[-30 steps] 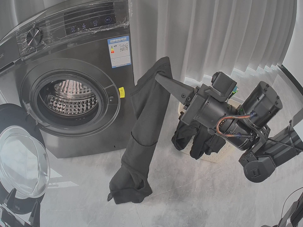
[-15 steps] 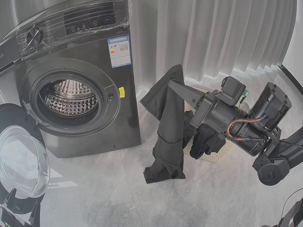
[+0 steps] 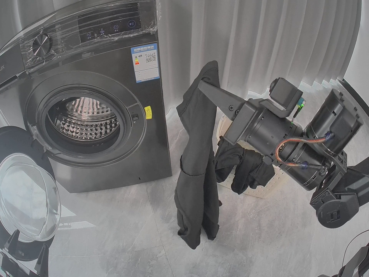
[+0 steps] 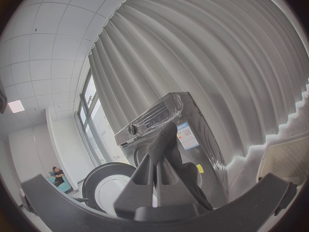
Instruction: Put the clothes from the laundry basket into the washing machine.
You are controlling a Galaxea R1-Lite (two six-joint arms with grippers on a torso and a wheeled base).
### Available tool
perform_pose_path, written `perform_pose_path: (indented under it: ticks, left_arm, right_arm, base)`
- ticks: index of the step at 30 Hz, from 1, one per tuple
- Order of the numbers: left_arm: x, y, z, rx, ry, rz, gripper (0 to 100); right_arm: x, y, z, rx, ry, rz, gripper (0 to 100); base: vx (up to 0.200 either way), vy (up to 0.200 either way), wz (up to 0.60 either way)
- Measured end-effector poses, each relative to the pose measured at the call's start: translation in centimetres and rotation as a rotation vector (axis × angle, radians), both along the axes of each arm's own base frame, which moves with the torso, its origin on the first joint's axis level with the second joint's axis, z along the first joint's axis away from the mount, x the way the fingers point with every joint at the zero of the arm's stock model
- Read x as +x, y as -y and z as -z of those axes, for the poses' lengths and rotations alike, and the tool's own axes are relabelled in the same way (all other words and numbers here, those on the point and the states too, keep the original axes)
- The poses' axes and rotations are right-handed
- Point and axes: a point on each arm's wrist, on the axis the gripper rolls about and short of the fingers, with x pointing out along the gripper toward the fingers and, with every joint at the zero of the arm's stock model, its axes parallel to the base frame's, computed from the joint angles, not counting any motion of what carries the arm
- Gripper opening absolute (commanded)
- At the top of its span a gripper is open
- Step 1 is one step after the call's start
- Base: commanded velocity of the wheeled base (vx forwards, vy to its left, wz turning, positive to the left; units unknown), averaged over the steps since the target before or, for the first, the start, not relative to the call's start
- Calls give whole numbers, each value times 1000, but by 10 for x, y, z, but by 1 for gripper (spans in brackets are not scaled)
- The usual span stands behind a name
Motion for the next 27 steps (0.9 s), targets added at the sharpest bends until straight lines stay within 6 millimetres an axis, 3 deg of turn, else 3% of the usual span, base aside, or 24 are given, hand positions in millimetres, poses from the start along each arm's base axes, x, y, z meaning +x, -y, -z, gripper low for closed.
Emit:
perform_pose_path:
  ticks: [25, 27]
  left_arm:
    - [0, 0, 0, -9, 1, 1, 100]
    - [0, 0, 0, -9, 1, 1, 100]
  right_arm:
    - [7, 7, 3, 62, -78, -36, 0]
    - [8, 9, 4, 60, -80, -30, 0]
  base:
    - [0, 0, 0]
    - [0, 0, 600]
